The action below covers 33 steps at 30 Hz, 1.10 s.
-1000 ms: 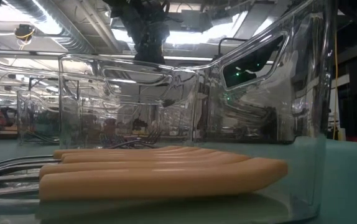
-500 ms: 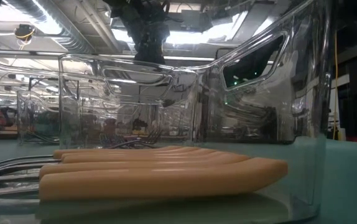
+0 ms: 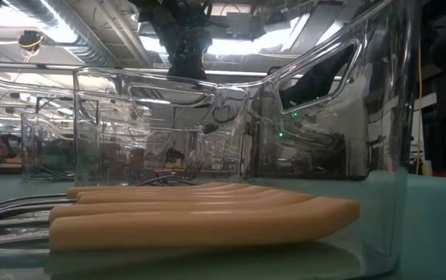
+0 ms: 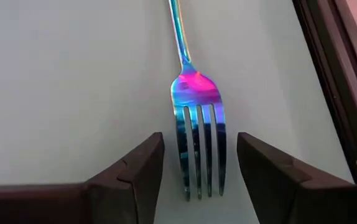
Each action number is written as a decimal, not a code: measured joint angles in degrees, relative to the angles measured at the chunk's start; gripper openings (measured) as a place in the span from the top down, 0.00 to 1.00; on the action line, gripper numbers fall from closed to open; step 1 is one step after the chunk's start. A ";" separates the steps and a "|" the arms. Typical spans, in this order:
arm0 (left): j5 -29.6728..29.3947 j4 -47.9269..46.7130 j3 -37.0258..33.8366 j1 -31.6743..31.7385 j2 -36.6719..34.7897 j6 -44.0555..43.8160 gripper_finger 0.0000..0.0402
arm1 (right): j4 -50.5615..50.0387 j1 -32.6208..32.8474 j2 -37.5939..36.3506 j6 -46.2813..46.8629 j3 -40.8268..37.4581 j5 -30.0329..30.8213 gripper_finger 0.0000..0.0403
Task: Sort silverware by color (type)
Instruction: Put the blue fork into the center transparent bin
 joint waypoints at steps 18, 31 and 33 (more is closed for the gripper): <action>-0.07 -0.07 0.00 0.00 0.02 -0.11 0.57 | -1.78 0.09 -0.26 -1.47 0.01 -0.10 0.82; -0.14 -0.18 0.00 0.00 0.02 0.01 0.57 | -11.69 0.85 -3.17 -1.36 -0.23 -4.40 0.82; 0.28 -0.29 0.00 0.02 0.02 0.00 0.57 | -11.88 1.41 -3.75 -1.37 -0.34 -6.49 0.82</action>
